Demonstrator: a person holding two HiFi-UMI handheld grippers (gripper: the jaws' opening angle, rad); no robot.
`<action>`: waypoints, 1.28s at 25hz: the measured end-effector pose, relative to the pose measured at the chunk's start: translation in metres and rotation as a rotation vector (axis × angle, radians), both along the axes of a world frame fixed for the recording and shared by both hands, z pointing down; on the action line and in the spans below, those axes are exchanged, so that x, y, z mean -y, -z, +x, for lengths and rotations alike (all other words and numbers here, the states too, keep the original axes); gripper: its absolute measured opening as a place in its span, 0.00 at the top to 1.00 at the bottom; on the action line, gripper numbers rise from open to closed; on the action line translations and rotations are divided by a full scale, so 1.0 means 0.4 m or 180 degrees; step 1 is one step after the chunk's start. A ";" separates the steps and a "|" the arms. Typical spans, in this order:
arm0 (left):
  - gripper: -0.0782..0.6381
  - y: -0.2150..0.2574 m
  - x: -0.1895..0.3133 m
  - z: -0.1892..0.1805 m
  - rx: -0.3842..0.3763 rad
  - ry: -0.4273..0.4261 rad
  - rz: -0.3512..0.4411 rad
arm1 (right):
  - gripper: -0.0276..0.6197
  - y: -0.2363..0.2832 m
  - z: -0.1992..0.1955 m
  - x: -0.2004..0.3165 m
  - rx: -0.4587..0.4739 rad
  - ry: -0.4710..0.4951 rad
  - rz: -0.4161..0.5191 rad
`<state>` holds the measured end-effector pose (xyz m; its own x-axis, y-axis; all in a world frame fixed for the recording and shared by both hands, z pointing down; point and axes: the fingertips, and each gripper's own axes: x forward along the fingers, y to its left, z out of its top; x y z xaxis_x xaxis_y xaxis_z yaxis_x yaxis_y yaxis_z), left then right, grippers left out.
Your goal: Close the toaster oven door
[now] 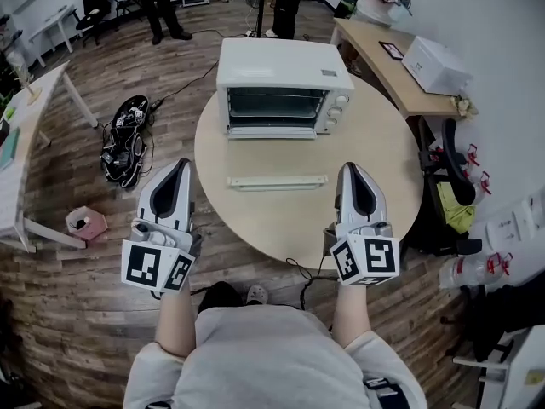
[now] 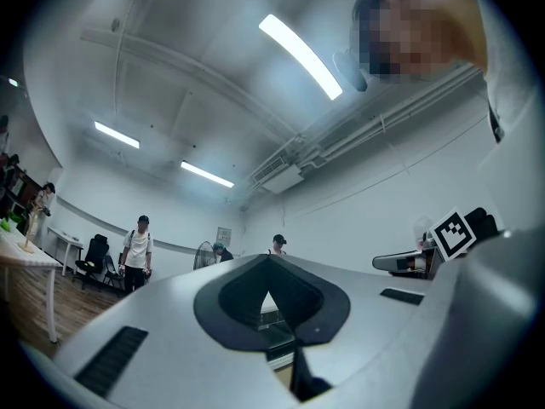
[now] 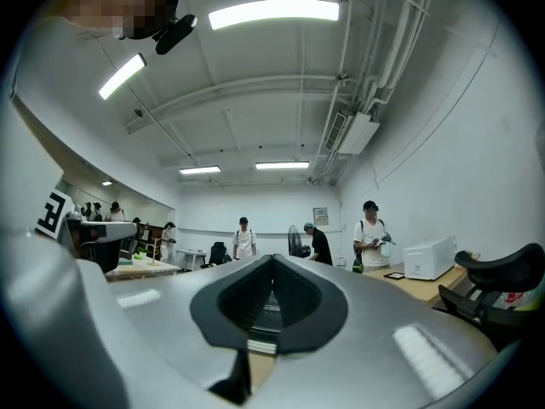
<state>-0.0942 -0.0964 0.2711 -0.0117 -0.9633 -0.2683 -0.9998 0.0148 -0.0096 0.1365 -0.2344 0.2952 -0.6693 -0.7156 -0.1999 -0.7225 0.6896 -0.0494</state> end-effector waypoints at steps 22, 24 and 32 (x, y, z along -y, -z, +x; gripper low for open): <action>0.88 -0.016 0.221 -0.278 -0.0024 -0.0573 -0.0115 | 0.94 -0.053 -0.279 0.105 -0.0035 -0.0361 -0.0244; 0.88 -0.025 0.246 -0.295 -0.0037 -0.0647 -0.0147 | 0.94 -0.078 -0.304 0.114 -0.0042 -0.0380 -0.0337; 0.88 -0.078 0.329 -0.318 -0.0134 -0.0959 -0.0316 | 0.94 -0.236 -0.367 0.109 -0.0271 -0.0478 -0.0820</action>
